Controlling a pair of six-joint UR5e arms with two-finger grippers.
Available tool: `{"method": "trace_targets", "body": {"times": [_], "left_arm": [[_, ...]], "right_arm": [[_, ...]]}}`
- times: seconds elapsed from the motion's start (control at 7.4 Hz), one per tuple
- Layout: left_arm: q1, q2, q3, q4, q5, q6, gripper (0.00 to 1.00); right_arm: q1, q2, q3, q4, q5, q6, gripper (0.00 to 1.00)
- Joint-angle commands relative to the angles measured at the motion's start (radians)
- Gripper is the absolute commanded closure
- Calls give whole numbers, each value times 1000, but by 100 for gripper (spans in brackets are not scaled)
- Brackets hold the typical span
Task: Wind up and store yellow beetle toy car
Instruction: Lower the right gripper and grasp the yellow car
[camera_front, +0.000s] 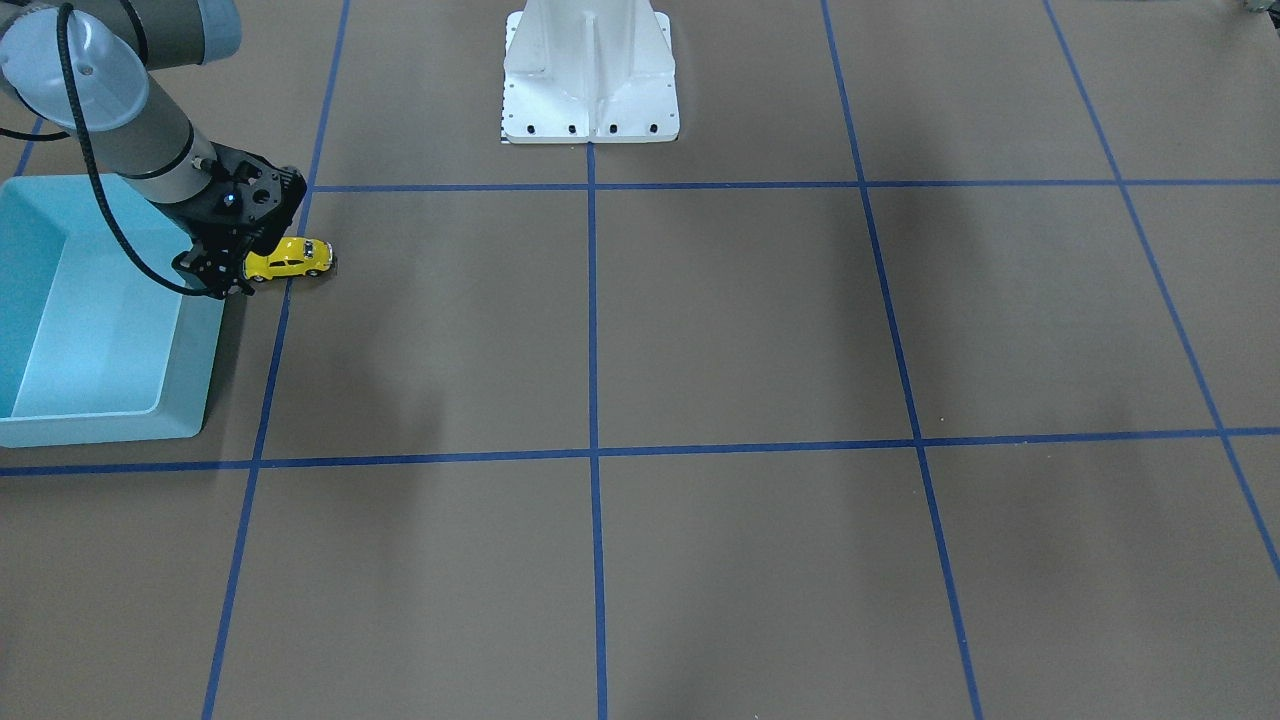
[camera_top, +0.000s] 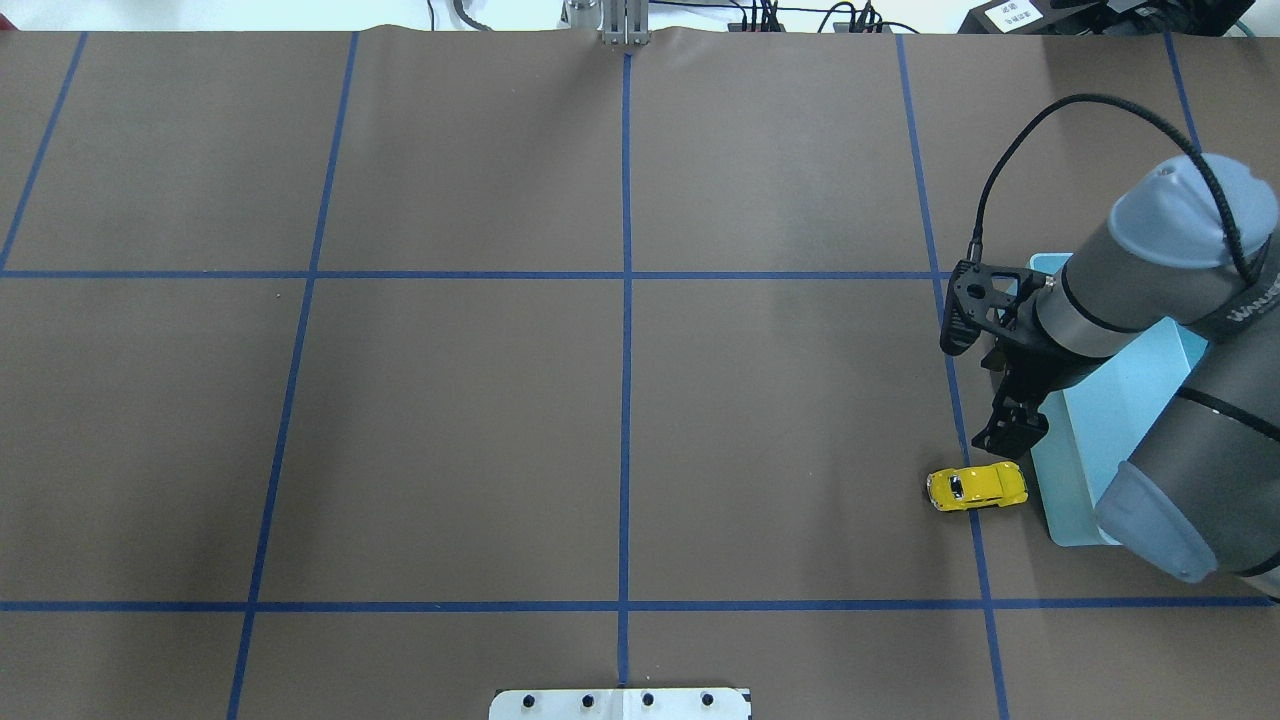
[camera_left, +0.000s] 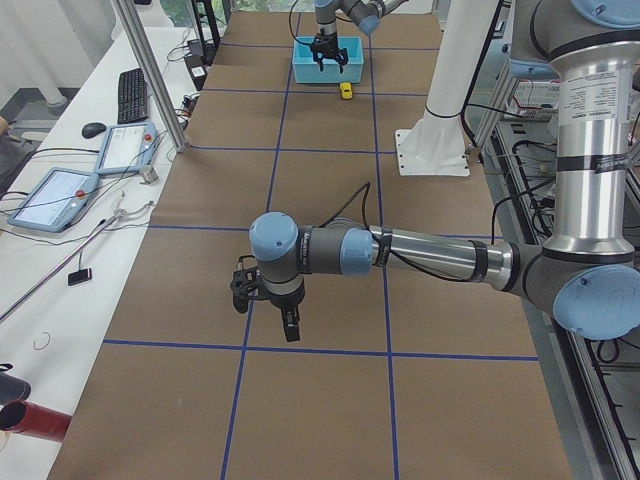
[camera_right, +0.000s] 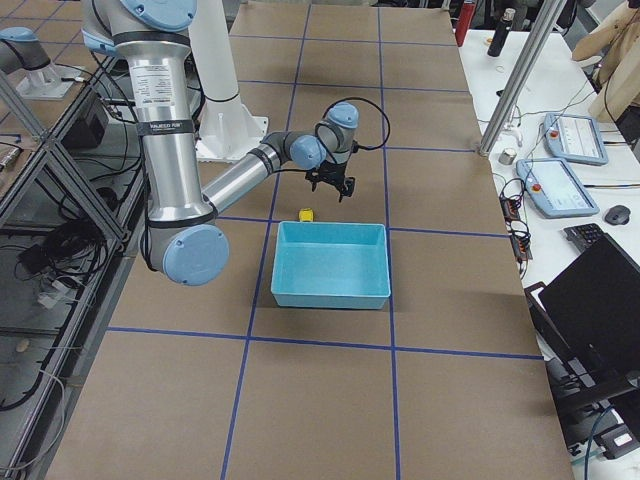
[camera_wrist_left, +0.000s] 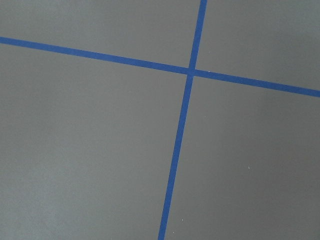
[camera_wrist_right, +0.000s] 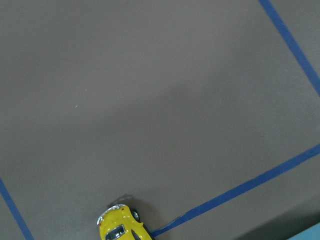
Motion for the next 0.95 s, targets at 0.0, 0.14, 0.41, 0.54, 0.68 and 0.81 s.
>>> {"method": "trace_targets", "body": {"times": [0.0, 0.14, 0.41, 0.54, 0.68, 0.81], "left_arm": [[-5, 8, 6, -9, -1, 0, 0], [-8, 25, 19, -14, -1, 9, 0], [-8, 9, 44, -15, -3, 10, 0], [-6, 9, 53, -14, 0, 2, 0], [-8, 12, 52, -14, 0, 0, 0], [-6, 11, 53, -14, -1, 0, 0]], "right_arm": [[-109, -9, 4, 5, -133, -48, 0], [-129, -8, 9, 8, -152, -49, 0], [-195, -104, 3, 202, -244, -55, 0], [-194, -158, 1, 290, -235, -58, 0], [-206, -188, 0, 318, -238, -58, 0], [-221, -186, 0, 318, -246, -58, 0]]}}
